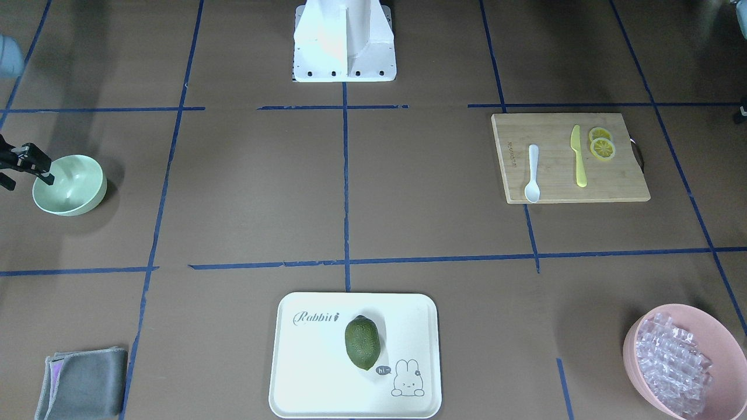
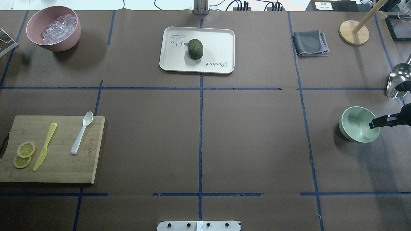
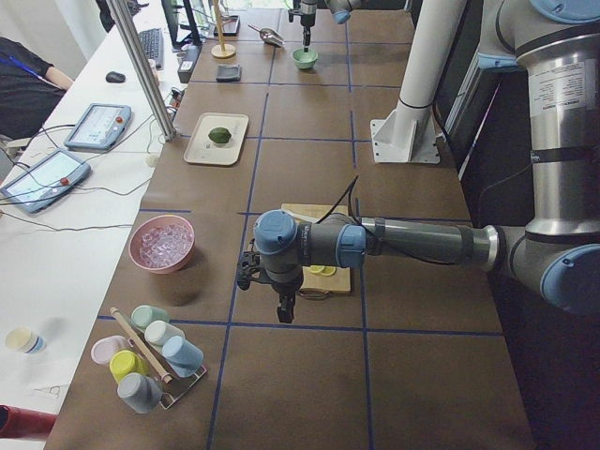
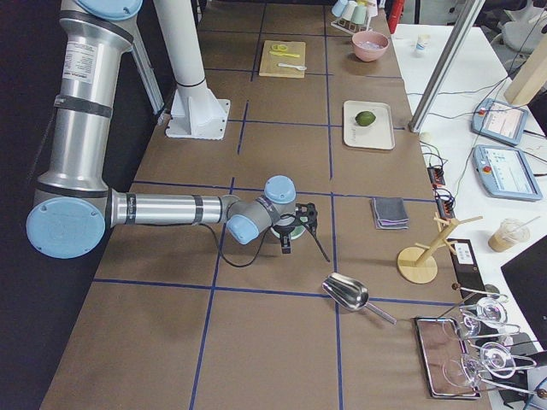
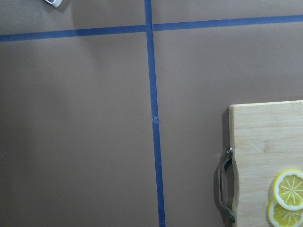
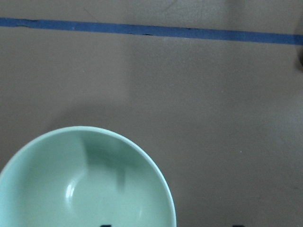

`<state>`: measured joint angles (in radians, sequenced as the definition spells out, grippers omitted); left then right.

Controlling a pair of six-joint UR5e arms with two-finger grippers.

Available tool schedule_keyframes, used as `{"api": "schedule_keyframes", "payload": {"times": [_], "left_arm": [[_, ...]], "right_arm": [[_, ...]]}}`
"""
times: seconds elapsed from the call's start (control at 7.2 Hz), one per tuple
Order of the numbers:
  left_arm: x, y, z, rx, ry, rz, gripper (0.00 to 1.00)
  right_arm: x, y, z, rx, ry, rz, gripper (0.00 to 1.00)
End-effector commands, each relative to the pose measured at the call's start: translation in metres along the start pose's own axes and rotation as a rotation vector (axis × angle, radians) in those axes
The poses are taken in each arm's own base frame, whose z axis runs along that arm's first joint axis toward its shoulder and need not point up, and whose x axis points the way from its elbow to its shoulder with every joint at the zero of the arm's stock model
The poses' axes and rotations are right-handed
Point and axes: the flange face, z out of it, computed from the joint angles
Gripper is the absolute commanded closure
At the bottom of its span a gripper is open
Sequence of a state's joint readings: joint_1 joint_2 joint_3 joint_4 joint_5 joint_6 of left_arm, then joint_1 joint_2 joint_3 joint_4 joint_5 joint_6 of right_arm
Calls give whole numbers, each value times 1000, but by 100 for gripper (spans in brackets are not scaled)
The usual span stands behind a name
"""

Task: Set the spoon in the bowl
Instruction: 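Lower the right gripper onto the green bowl rim and grasp it, then lift the green bowl with the right gripper and carry it to table center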

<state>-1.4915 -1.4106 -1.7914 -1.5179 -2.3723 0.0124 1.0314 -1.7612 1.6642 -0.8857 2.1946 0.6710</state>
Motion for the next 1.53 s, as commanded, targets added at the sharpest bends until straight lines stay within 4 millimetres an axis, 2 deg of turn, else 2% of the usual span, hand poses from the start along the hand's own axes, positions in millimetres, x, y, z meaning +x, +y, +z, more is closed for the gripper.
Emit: {"api": "schedule_keyframes", "payload": {"times": [0.0, 0.14, 0.28, 0.42, 0.56, 0.83, 0.97, 1.11, 1.39], "left_arm": [[0, 0, -1, 1, -1, -1, 0], [0, -1, -1, 2, -1, 0, 0], [0, 0, 0, 0, -1, -2, 0], [-1, 2, 0, -2, 1, -3, 0], [0, 2, -1, 0, -1, -2, 0], [1, 2, -1, 1, -1, -1, 0], [1, 2, -1, 1, -1, -1, 0], [1, 2, -1, 1, -1, -1, 0], [2, 2, -2, 3, -1, 1, 0]], "right_arm": [[0, -2, 2, -2, -1, 1, 78], [0, -2, 3, -3, -1, 5, 93], [-3, -3, 0, -1, -8, 2, 100], [-13, -9, -5, 5, -27, 8, 100], [-41, -17, -25, 22, -83, 17, 100], [-84, -39, -52, 75, -140, 33, 100], [-127, -57, -59, 72, -196, 120, 100], [-187, -76, -61, 41, -211, 163, 100], [-290, -95, -75, 0, -197, 246, 100]]}}
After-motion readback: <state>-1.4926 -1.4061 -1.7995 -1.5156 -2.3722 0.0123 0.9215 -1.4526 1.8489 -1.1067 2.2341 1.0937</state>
